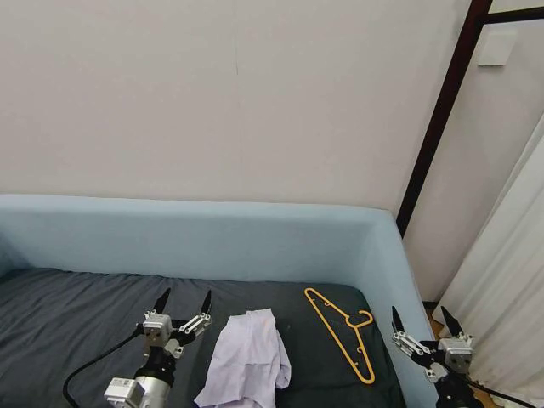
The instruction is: Pick up the clothes from the sofa and hang them on the clothes hanger.
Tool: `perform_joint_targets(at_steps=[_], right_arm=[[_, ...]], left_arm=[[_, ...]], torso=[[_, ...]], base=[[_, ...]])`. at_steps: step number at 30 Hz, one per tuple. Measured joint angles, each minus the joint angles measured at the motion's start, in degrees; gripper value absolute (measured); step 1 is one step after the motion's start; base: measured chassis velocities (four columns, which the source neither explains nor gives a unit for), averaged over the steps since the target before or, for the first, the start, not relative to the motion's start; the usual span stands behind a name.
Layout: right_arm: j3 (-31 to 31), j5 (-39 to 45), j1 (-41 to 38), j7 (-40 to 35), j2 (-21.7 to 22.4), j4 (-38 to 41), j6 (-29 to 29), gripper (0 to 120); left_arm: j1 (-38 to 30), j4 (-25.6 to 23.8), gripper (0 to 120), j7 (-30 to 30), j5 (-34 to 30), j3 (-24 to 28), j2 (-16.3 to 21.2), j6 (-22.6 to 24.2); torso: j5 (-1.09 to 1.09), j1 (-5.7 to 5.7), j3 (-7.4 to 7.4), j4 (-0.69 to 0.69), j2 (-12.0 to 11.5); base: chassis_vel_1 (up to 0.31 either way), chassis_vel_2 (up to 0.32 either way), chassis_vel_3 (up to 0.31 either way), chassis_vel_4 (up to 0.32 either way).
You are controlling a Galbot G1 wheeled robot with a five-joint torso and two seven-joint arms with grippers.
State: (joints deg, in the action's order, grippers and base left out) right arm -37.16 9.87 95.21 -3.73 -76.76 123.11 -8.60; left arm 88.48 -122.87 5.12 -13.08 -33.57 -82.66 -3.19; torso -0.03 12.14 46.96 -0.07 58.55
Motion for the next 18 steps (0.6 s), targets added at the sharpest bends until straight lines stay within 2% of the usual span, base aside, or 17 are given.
perform_joint_targets(at_steps=[15,18], right_arm=[[0.5,-0.2,-0.1,0.0,0.3,-0.5,0.0,100],[1.1,0.5,-0.8,-0.9,1.9,-1.5,0.0,100]], left_arm=[[1.7,-1.2,100,1.0,1.5,-0.1,-0.6,-1.4],[2.3,-1.2,100,1.0,2.4,-0.3,-0.8,-2.4]], torso=[[0.0,0.0,0.0,0.0,0.0],[0.0,0.0,0.0,0.0,0.0]], base=[[0.0,0.0,0.0,0.0],[0.0,0.0,0.0,0.0]])
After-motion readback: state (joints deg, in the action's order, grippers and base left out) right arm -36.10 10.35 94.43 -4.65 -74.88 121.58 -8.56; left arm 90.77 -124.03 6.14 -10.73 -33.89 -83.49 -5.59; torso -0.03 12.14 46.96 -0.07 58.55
